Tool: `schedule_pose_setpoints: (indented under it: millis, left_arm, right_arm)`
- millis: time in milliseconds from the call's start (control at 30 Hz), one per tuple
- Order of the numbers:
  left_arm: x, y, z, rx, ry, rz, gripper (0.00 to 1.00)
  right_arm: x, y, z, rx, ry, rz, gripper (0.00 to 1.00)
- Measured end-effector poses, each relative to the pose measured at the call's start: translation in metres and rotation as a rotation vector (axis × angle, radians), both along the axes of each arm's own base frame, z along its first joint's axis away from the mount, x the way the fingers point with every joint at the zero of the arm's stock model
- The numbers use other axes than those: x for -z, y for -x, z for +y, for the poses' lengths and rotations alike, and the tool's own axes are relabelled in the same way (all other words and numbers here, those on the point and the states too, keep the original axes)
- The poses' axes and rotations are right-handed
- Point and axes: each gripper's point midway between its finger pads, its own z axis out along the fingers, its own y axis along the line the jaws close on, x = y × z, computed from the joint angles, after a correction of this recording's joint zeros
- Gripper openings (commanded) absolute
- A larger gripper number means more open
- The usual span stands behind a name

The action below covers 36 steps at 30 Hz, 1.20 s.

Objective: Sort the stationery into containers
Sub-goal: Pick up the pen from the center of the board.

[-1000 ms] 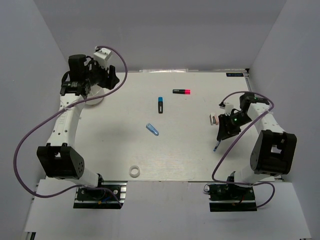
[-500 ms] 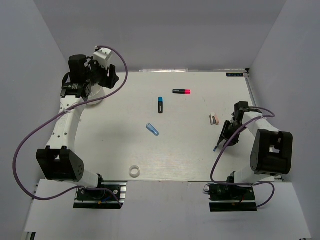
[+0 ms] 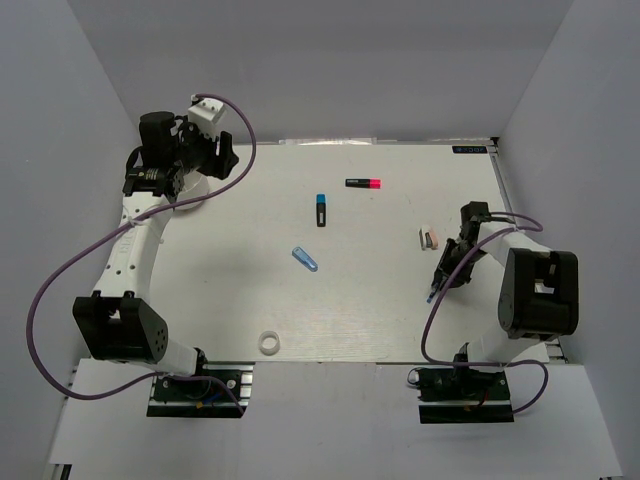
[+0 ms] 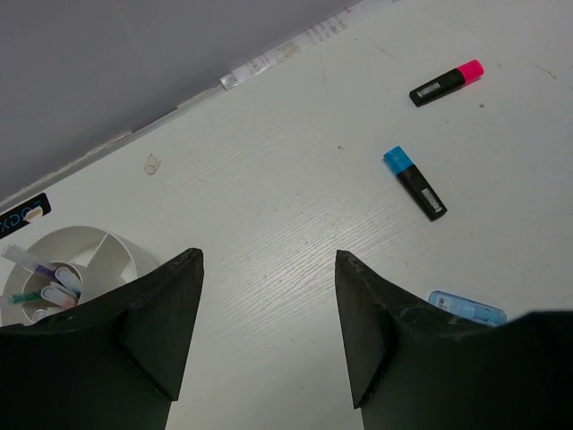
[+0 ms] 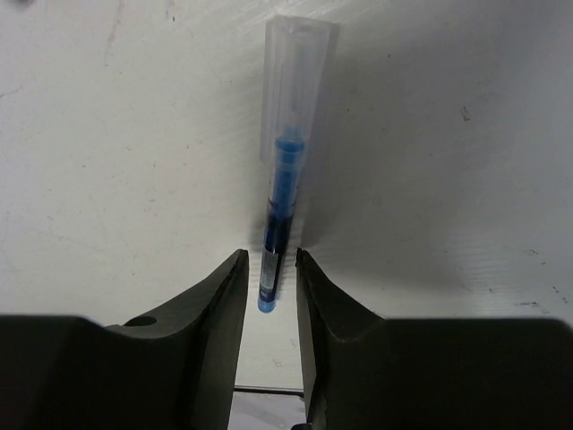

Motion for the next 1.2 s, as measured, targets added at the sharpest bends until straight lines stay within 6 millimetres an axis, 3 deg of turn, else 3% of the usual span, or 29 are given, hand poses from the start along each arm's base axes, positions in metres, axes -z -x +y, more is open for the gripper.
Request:
schedule_pose_setpoints:
  millis: [200,333,467,567,667,800,867,1000,1200]
  left_arm:
    - [0.000,0.000,0.000,0.000,0.000,0.000,0.71]
    - [0.000,0.000,0.000,0.001,0.001,0.001,0.71]
    - [0.002,0.004,-0.005,0.028,0.011,0.017,0.71]
    - [0.001,0.012,-0.014,0.078,0.042,0.035,0.72]
    - [-0.006,0.023,-0.032,0.153,0.131,0.064,0.71]
    - [-0.025,0.037,-0.060,0.266,0.303,0.097,0.70]
    - [-0.034,0.043,-0.073,0.314,0.387,0.119,0.70]
    - [-0.038,0.059,-0.096,0.391,0.510,0.197,0.69]
    - [-0.010,0.093,-0.138,0.507,0.594,0.385,0.68]
  right_arm:
    - [0.008,-0.002,-0.003,-0.008,0.038,0.003,0.22]
    - [0.008,-0.002,-0.005,-0.016,0.044,0.003,0.00]
    - [0.002,-0.003,-0.004,-0.080,0.034,-0.009,0.00]
    - [-0.027,-0.007,0.000,-0.171,0.005,-0.072,0.00]
    - [-0.083,-0.028,0.010,-0.311,-0.034,-0.287,0.00]
    - [-0.166,-0.045,0.040,-0.632,-0.118,-0.655,0.00]
    - [-0.190,-0.043,0.058,-0.788,-0.157,-0.785,0.00]
    - [-0.204,-0.037,0.104,-1.051,-0.268,-0.882,0.00]
    - [-0.209,-0.031,0.176,-1.335,-0.322,-0.934,0.00]
